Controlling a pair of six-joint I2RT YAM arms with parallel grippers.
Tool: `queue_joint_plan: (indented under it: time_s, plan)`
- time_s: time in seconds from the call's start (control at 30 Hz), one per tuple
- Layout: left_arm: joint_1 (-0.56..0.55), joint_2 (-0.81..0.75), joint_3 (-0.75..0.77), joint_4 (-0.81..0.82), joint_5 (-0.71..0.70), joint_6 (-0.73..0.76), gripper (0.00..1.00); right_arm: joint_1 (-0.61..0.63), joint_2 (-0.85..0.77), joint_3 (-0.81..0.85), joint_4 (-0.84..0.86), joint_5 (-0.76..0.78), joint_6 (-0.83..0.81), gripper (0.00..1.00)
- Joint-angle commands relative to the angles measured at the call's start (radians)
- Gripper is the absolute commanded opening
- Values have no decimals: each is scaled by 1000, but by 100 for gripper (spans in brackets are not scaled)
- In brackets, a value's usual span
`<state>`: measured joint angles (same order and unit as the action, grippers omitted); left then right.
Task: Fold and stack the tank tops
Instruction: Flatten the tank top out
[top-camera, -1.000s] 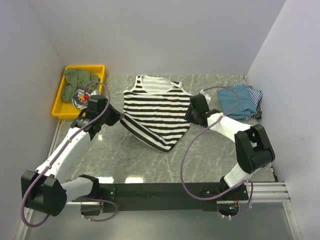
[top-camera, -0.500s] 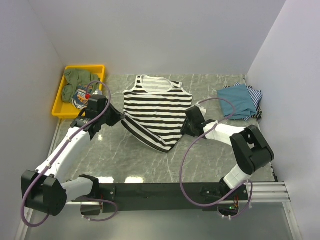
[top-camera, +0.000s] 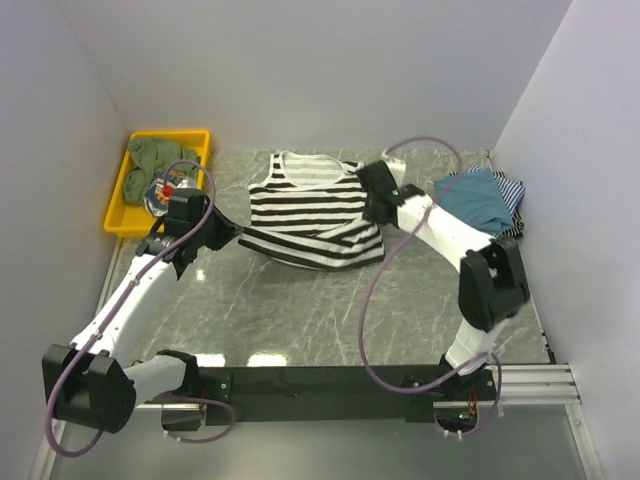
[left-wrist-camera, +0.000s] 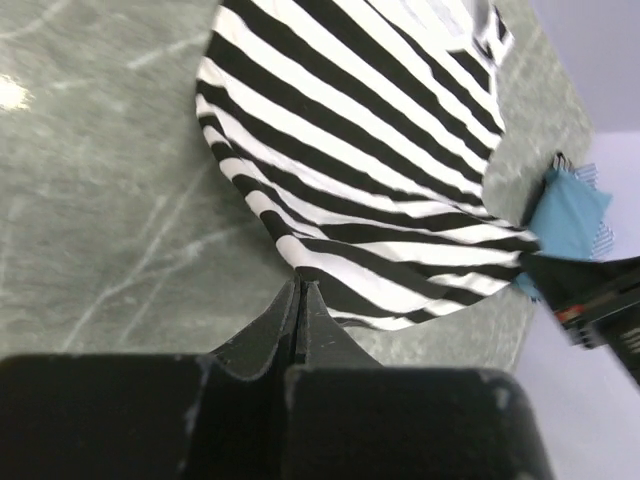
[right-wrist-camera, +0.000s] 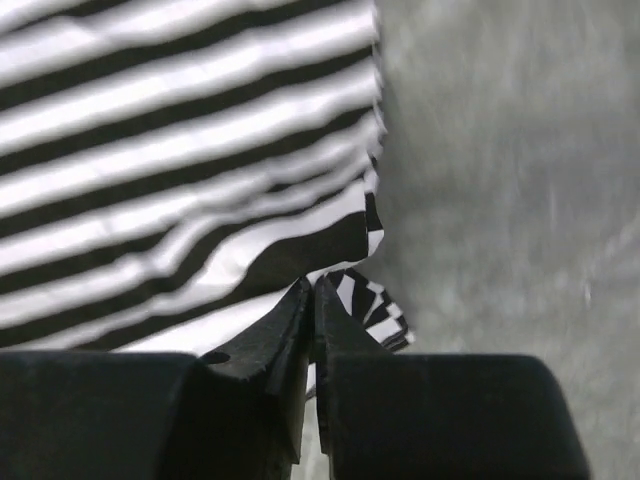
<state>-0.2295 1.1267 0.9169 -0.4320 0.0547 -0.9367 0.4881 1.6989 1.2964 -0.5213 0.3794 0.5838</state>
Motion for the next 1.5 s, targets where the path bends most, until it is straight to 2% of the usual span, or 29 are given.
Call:
queue_joint_plan:
  time_s: [0.0, 0.13, 0.17, 0.27, 0.37, 0.47, 0.57, 0.63, 0.8, 1.03, 1.27, 1.3, 1.37, 1.4, 1.43, 1.47]
  plan:
    - [39, 54, 27, 53, -4, 15, 1, 12, 189, 196, -204, 58, -105, 15]
    - [67, 126, 27, 93, -16, 9, 1, 17, 309, 320, -223, 29, -119, 37]
    - [70, 155, 30, 95, -16, 6, 1, 18, 311, 320, -217, 30, -118, 46]
    - [79, 194, 31, 108, -18, -2, 1, 14, 205, 229, -139, 29, -98, 55]
    - [87, 214, 11, 133, -13, -28, 1, 12, 49, 79, -33, 22, -53, 57]
    - [87, 231, 0, 131, -13, -50, 1, 12, -94, -115, 76, 3, -4, 51]
    - [87, 226, -15, 137, -15, -57, 1, 1, -146, -257, 148, -37, 31, 42]
    - [87, 223, -26, 144, -16, -62, 0, -8, -154, -342, 210, -72, 39, 42]
    - [87, 208, -46, 154, 0, -66, 1, -16, -81, -384, 305, -195, 53, 42]
    - [87, 176, -82, 156, 7, -60, 0, -16, -24, -396, 340, -174, 77, 47]
    - [87, 133, -141, 170, 22, -62, 1, -16, 13, -390, 319, -142, 97, 43]
    - [87, 128, -148, 171, 25, -60, 1, -16, 18, -387, 316, -137, 99, 40]
    - [87, 114, -173, 176, 31, -62, 0, -16, 24, -385, 308, -128, 100, 27]
    - [87, 108, -182, 177, 36, -62, 1, -16, 22, -382, 293, -116, 102, 19]
    - [87, 102, -199, 177, 40, -62, 0, -16, 18, -384, 284, -106, 102, 6]
    - [87, 88, -208, 180, 56, -62, 1, -14, -5, -385, 276, -99, 103, 2]
